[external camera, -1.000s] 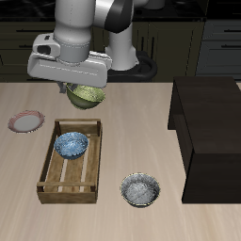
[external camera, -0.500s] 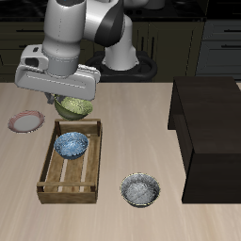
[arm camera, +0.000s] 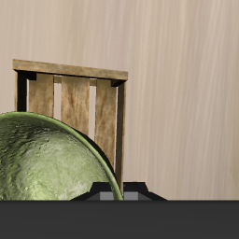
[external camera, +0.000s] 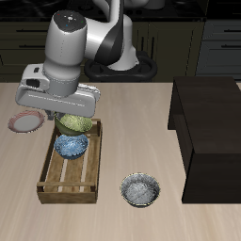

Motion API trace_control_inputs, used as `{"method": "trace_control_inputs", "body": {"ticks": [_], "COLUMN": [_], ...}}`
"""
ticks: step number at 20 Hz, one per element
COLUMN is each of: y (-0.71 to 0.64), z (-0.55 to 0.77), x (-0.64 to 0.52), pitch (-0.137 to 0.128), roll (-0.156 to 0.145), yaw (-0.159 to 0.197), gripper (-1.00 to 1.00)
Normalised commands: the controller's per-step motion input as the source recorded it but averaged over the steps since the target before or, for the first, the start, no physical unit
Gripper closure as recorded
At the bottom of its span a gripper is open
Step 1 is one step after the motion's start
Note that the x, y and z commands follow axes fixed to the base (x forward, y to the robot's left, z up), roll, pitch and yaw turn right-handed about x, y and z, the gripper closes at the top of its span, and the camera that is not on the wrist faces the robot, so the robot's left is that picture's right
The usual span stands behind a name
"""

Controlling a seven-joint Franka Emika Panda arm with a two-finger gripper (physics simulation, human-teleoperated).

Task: Place the blue bowl and the green bowl in the wooden tray

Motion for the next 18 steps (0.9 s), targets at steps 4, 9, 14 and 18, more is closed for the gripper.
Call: {"method": "trace_control_inputs", "body": {"ticks": [4,9,14,18], "y": [0.17,0.05,0.04,0.1], "z": [-0.25,-0.2,-0.28,-0.29], "x": [0.12,0.17,0.17,0.09], "pitch": [0.022,0.02,0.03,0.031], "roll": [0.048,-0.018,-0.014,-0.013], "yaw": [0.013,-0.01,-0.002,0.027], "gripper": [1.0,1.0,1.0,1.0]}}
